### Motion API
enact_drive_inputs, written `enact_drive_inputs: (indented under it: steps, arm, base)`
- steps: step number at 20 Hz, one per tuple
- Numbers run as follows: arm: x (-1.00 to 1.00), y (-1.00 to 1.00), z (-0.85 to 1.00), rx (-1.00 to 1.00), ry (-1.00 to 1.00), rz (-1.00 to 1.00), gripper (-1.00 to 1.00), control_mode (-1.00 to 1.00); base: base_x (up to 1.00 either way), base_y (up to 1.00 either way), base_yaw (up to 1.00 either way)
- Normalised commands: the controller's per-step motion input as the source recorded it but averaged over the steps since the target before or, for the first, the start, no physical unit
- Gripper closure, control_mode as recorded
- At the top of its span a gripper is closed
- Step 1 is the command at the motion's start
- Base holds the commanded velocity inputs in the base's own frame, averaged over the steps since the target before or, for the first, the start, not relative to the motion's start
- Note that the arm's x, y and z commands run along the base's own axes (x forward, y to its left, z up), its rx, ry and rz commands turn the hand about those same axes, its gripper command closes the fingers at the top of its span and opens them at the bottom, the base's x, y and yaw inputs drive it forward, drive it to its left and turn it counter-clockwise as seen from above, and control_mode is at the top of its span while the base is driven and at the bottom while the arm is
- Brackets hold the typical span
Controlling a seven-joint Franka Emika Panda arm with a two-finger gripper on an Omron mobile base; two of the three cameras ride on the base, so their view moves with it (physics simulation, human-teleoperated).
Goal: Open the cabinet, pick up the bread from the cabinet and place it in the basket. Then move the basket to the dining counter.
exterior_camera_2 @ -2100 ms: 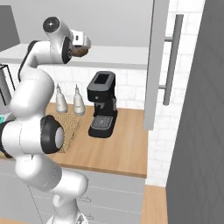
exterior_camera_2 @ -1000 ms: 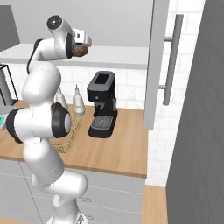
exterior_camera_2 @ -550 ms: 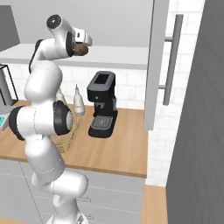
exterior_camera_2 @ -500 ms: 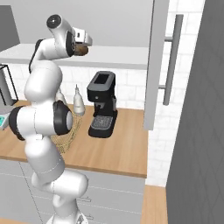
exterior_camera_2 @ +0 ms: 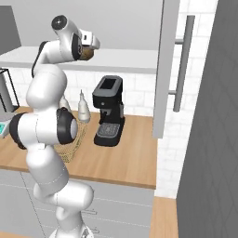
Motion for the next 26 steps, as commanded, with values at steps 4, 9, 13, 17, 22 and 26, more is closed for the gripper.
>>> enact_drive_inputs:
  steps: [4,9,13,17,22,26]
  arm:
    - [0.00,0.01,-0.12,0.00,0.00,0.00,-1.00,-1.00]
    - [0.00,0.00,-0.26,0.03,0.00,0.00,-1.00,-1.00]
    - [0.05,0.01,-0.61,0.03,0.00,0.00,1.00,-1.00]
    - [0.02,0.00,-0.21,0.08,-0.04,0.01,1.00,-1.00]
    - [-0.45,0.00,0.14,0.15,-0.08,0.00,1.00,-1.00]
    - [-1.00,0.00,0.55,0.07,0.01,0.00,1.00,-1.00]
  base:
    - [0.00,0.00,0.00]
    - [0.00,0.00,0.00]
    - [0.00,0.00,0.00]
    - [0.00,0.00,0.00]
    - [0.00,0.00,0.00]
    - [0.00,0.00,0.00]
